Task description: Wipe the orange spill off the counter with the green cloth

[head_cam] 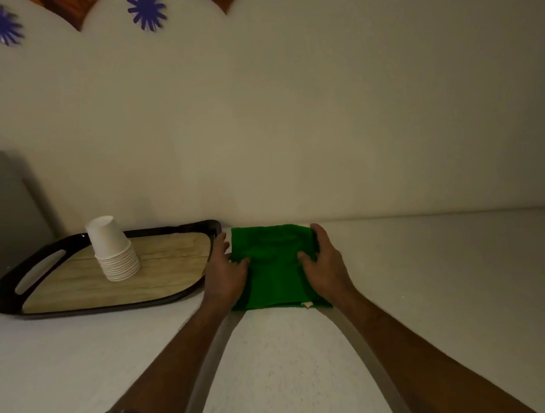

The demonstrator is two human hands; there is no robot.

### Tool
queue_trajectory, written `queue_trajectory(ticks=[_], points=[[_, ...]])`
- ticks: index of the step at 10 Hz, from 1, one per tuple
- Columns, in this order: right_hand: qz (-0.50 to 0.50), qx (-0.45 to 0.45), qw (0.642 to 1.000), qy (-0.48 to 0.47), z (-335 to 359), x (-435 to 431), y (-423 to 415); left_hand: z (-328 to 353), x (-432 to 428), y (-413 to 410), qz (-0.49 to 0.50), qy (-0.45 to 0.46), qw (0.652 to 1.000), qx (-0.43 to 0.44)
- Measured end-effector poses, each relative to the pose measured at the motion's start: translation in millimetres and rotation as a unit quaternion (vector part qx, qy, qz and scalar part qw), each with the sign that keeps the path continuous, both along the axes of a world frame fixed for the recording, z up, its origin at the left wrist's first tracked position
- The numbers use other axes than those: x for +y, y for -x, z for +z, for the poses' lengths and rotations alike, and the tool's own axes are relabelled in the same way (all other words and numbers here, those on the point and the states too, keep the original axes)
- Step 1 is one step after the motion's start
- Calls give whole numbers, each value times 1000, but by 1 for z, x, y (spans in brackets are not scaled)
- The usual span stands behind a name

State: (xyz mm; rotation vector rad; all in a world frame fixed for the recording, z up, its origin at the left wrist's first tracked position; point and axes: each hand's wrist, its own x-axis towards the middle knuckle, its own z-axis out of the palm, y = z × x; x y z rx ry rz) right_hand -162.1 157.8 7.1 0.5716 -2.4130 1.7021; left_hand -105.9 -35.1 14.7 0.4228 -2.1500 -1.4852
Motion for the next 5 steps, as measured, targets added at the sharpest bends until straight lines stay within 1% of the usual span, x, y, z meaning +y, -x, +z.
queue_trajectory(ticks=[1, 2, 3, 4, 5], points=[[32, 69, 979, -192, -30, -4, 5, -20, 5, -7, -56, 129, 990, -20], [24, 84, 925, -371, -48, -6, 8, -38, 7, -11, -84, 291, 952, -48], [30, 81, 908, -410, -45, -6, 8, -36, 6, -11, -90, 363, 920, -114], [20, 100, 913, -395, -37, -2, -2, -32, 7, -19, -74, 382, 914, -118], [11, 127, 926, -356, -24, 5, -19, -21, 16, -36, -49, 380, 919, -89]])
